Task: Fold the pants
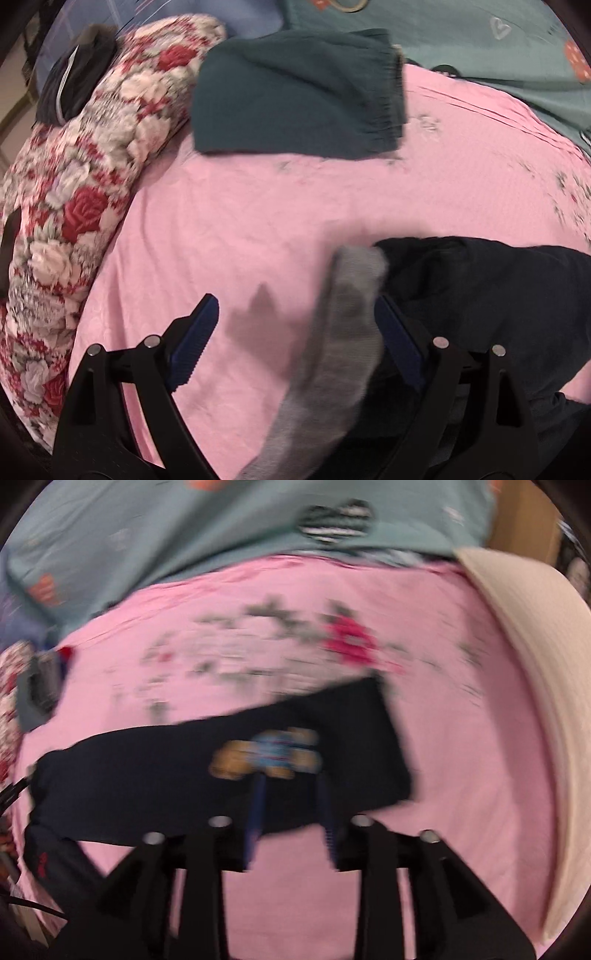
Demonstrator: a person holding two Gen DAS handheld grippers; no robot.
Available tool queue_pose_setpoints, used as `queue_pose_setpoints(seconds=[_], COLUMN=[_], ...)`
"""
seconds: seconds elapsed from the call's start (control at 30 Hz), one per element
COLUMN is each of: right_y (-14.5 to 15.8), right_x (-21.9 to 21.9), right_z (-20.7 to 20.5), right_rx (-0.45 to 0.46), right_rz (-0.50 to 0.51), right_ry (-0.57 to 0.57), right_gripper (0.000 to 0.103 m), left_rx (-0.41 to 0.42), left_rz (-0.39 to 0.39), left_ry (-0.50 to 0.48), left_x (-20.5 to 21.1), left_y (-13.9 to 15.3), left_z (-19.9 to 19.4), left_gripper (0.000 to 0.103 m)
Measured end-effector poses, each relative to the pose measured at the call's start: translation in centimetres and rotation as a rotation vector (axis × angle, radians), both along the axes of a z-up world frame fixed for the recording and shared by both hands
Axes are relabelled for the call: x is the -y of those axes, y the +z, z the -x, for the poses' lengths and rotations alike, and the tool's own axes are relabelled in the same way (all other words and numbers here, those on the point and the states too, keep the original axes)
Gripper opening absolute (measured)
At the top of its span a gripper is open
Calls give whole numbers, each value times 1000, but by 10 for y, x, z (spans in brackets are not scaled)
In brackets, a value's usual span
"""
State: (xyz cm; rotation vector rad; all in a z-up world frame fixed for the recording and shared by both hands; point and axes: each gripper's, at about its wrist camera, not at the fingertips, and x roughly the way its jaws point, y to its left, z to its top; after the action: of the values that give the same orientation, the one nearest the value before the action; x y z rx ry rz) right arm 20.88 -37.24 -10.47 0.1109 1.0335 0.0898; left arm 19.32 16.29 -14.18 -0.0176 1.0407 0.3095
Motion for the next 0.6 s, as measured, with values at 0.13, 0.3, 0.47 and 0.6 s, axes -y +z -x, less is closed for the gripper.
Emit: queue_pose_setpoints(seconds=[0.13,0.3,0.47,0.6], right_y=[-36,-10,-15,-34], right_x=[-81,-184,-244,-262], right_z=[-27,-51,-90,-99], right_rx=[-102,-22,-75,-142], right_rz=[102,60,178,260], right_ry=[91,398,573,651], right_gripper=[46,46,46,46], left_rx=[-7,24,-50,-101], left_rz=[7,83,230,354], left_ry=[14,-96,-340,-461], left_x=[-17,-28,-24,-18], left_y=[-6,8,4,0], left_z=[8,-2,-37,-47], left_gripper=[88,88,87,85])
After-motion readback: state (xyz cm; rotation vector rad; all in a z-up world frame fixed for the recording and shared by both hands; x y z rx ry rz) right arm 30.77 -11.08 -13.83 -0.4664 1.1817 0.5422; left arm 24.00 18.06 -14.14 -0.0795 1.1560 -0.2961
